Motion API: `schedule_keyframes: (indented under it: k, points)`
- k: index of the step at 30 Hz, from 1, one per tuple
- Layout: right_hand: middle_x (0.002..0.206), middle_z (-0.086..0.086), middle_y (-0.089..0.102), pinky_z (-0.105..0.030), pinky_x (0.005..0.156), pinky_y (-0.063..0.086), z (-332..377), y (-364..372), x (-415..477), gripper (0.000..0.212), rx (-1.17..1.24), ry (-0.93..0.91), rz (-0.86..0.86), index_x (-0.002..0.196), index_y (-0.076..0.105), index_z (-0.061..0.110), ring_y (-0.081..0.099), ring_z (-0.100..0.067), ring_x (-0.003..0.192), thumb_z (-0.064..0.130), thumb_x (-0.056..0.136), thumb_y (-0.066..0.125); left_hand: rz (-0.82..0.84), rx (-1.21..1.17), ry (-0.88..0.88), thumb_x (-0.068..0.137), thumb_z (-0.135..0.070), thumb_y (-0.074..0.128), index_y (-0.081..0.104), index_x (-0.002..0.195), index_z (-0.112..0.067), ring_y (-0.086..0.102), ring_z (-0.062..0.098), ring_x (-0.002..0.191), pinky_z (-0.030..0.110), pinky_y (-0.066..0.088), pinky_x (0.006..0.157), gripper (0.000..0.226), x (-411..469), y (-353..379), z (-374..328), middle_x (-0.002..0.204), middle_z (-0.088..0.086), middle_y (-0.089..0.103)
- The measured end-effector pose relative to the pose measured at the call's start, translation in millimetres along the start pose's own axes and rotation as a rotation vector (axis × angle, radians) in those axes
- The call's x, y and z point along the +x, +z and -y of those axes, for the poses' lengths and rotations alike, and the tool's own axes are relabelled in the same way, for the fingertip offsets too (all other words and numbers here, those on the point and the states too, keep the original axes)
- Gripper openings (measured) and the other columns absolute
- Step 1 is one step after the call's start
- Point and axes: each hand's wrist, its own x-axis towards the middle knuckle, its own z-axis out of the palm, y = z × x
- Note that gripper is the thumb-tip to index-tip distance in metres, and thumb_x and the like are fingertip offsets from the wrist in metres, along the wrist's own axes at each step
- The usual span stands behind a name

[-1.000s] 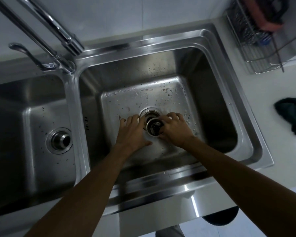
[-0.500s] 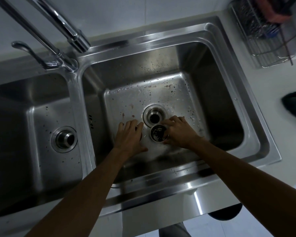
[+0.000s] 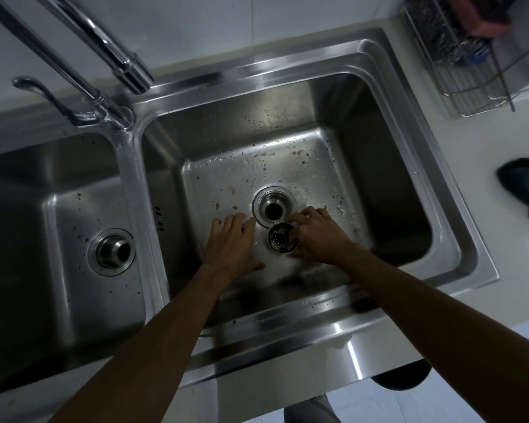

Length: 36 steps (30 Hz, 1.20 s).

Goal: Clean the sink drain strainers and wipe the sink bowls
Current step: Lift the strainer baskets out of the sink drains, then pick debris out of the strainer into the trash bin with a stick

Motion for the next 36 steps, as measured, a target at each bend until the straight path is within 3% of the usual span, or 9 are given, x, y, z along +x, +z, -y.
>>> schedule_keyframes:
  k: [8, 13, 18, 23, 29, 33, 36]
  points:
    - [0.146, -0.002, 0.046, -0.046, 0.107, 0.037, -2, -10, -12, 0.058, 0.079, 0.036, -0.043, 0.125, 0.063, 0.029, 0.044, -0.027, 0.132, 0.06, 0.078, 0.072, -0.033, -0.107, 0.001, 0.071, -0.074, 0.072, 0.027, 0.156, -0.019, 0.03, 0.03, 0.144, 0.046, 0.025, 0.117, 0.111, 2, -6, -4, 0.157, 0.009, 0.031]
    - [0.145, -0.002, 0.047, -0.044, 0.107, 0.043, -24, -39, -40, 0.055, 0.178, 0.128, -0.157, 0.135, 0.056, 0.027, 0.047, -0.025, 0.131, 0.056, 0.088, 0.065, -0.14, -0.214, 0.067, 0.073, -0.073, 0.071, 0.031, 0.153, -0.023, 0.038, 0.028, 0.138, 0.044, 0.032, 0.114, 0.103, 23, -38, -25, 0.148, 0.004, 0.039]
    - [0.124, 0.001, 0.058, -0.036, 0.085, 0.056, -80, -87, -90, 0.043, 0.255, 0.321, -0.396, 0.132, 0.052, 0.029, 0.061, -0.017, 0.107, 0.051, 0.096, 0.058, -0.312, -0.149, 0.232, 0.077, -0.082, 0.058, 0.035, 0.151, -0.021, 0.043, 0.027, 0.133, 0.049, 0.031, 0.112, 0.099, 63, -92, -79, 0.146, 0.003, 0.044]
    - [0.113, -0.002, 0.063, -0.041, 0.074, 0.058, -135, -136, -145, 0.036, 0.101, 0.369, -0.562, 0.13, 0.055, 0.023, 0.063, -0.022, 0.098, 0.043, 0.1, 0.054, -0.462, -0.18, 0.325, 0.078, -0.082, 0.058, 0.037, 0.152, -0.019, 0.045, 0.029, 0.134, 0.05, 0.035, 0.109, 0.099, 105, -151, -151, 0.148, 0.008, 0.045]
    - [0.102, -0.002, 0.066, -0.028, 0.058, 0.05, -195, -166, -181, 0.045, -0.032, 0.485, -0.74, 0.129, 0.051, 0.021, 0.055, -0.011, 0.073, 0.042, 0.094, 0.067, -0.504, -0.183, 0.394, 0.077, -0.082, 0.059, 0.033, 0.151, -0.022, 0.041, 0.031, 0.139, 0.052, 0.034, 0.111, 0.099, 144, -183, -224, 0.154, 0.01, 0.041]
    - [0.113, -0.008, 0.06, -0.038, 0.062, 0.056, -230, -163, -180, 0.078, -0.088, 0.607, -0.594, 0.148, 0.031, 0.024, 0.062, -0.026, 0.09, 0.044, 0.087, 0.074, -0.475, -0.205, 0.393, 0.077, -0.08, 0.062, 0.031, 0.153, -0.019, 0.038, 0.032, 0.142, 0.053, 0.033, 0.112, 0.102, 152, -184, -243, 0.157, 0.012, 0.038]
    - [0.119, -0.013, 0.056, -0.038, 0.063, 0.052, -243, -165, -170, 0.082, -0.078, 0.595, -0.519, 0.157, 0.023, 0.028, 0.059, -0.031, 0.098, 0.041, 0.091, 0.07, -0.455, -0.182, 0.383, 0.075, -0.079, 0.064, 0.033, 0.153, -0.018, 0.04, 0.032, 0.139, 0.052, 0.033, 0.111, 0.104, 153, -187, -245, 0.154, 0.012, 0.039]
